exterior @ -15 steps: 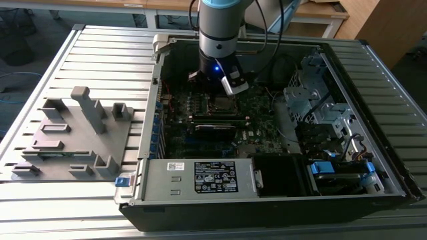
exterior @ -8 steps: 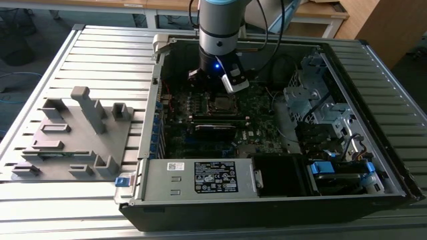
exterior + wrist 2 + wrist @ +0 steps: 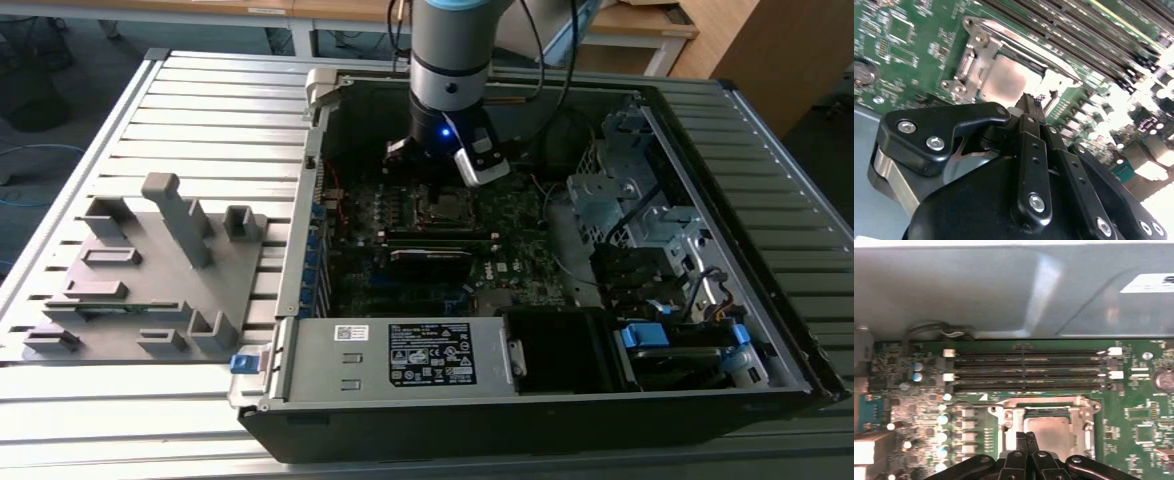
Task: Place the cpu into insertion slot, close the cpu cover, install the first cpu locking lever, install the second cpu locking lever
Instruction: 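Close the cpu cover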
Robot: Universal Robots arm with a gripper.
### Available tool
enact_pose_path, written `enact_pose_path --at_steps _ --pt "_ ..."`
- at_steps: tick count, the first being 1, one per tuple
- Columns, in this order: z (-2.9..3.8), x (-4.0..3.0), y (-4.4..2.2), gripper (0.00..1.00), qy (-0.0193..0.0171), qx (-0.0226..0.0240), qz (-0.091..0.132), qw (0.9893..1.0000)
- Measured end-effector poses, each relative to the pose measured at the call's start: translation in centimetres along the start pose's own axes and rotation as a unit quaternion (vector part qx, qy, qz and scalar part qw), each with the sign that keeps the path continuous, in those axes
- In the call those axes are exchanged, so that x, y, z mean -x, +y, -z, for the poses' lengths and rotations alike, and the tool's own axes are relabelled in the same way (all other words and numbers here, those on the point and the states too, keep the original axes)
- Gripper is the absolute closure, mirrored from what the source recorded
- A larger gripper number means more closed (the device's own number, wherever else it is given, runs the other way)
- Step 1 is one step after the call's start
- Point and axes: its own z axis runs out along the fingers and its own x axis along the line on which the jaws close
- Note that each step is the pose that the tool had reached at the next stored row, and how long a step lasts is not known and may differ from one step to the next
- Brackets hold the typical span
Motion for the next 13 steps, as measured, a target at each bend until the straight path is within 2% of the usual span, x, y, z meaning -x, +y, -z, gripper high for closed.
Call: enact_pose_path --at_steps 5,8,13 --pt "-0.02 1.16 0.04 0.9 0.0003 -0.0001 0.0 1.0" --pt "0.0 1.2 0.04 0.9 0.0004 0.0 0.0 1.0" --pt "0.7 1.22 0.1 0.9 0.0004 -0.0001 0.0 1.0"
